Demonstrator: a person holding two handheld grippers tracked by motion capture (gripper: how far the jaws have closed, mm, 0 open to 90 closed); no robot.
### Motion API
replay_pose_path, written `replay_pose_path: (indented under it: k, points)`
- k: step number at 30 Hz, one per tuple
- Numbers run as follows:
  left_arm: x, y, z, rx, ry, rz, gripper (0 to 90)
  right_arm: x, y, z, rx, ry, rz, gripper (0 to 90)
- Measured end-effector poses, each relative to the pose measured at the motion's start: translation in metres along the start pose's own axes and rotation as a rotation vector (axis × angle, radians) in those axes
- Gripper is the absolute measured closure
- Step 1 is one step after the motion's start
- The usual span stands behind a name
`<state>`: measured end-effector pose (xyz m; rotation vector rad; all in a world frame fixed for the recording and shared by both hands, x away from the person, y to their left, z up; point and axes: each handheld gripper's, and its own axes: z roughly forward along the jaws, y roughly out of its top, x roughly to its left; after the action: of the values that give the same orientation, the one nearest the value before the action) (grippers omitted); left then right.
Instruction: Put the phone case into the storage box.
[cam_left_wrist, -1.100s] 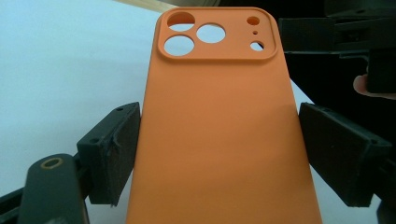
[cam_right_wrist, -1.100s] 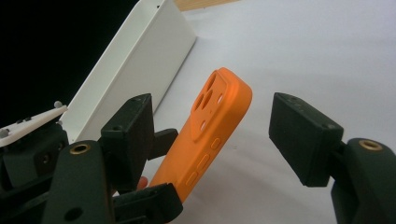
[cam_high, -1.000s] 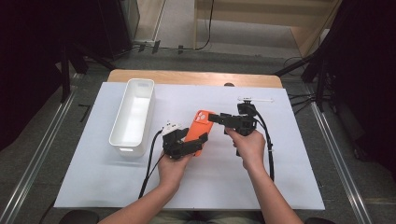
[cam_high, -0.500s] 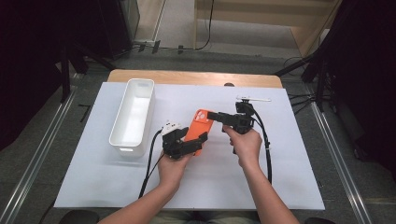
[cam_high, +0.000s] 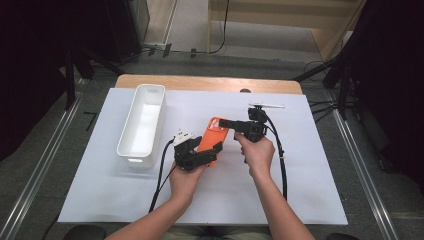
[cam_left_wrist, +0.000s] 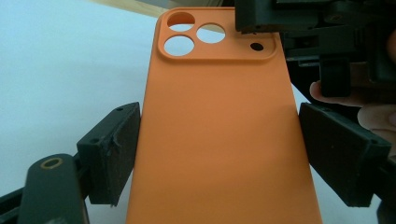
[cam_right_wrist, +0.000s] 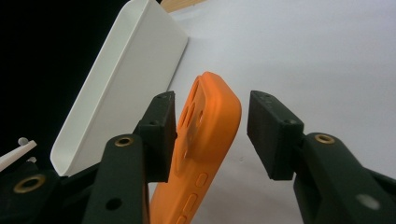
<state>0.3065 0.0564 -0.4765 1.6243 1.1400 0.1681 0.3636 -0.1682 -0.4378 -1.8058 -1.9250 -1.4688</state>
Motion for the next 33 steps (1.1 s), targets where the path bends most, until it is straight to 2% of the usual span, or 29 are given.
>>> replay_pose_path:
  k: [7, 9, 16, 18, 22, 27, 29, 31, 33]
  points:
    - [-0.002, -0.001, 0.000, -0.001, 0.001, -0.002, 15.5, -0.002, 0.001, 0.001, -0.001, 0.024, 0.051, 67.2]
    - [-0.002, -0.002, 0.001, -0.001, 0.003, 0.001, 15.5, -0.003, 0.002, 0.000, -0.005, 0.027, 0.058, 68.7]
    - [-0.004, -0.002, 0.001, -0.013, 0.005, 0.023, 15.4, -0.002, 0.004, -0.002, -0.002, 0.046, 0.082, 72.3]
    - [-0.006, -0.003, 0.000, -0.023, 0.018, 0.043, 15.4, -0.002, 0.004, -0.003, 0.000, 0.059, 0.087, 73.1]
    - [-0.007, -0.003, 0.000, -0.028, 0.016, 0.044, 15.3, -0.001, 0.005, -0.005, -0.004, 0.079, 0.090, 74.0]
    - [-0.007, -0.003, 0.000, -0.027, 0.019, 0.058, 15.2, 0.001, 0.006, -0.006, 0.009, 0.082, 0.096, 74.3]
    - [-0.009, -0.004, -0.001, -0.035, 0.031, 0.070, 15.2, 0.002, 0.007, -0.007, 0.010, 0.082, 0.091, 74.4]
    - [-0.009, -0.004, -0.001, -0.037, 0.017, 0.066, 15.0, 0.006, 0.008, -0.008, 0.009, 0.096, 0.086, 74.7]
    - [-0.008, -0.004, 0.000, -0.035, 0.003, 0.062, 14.9, 0.011, 0.009, -0.010, 0.013, 0.081, 0.059, 74.8]
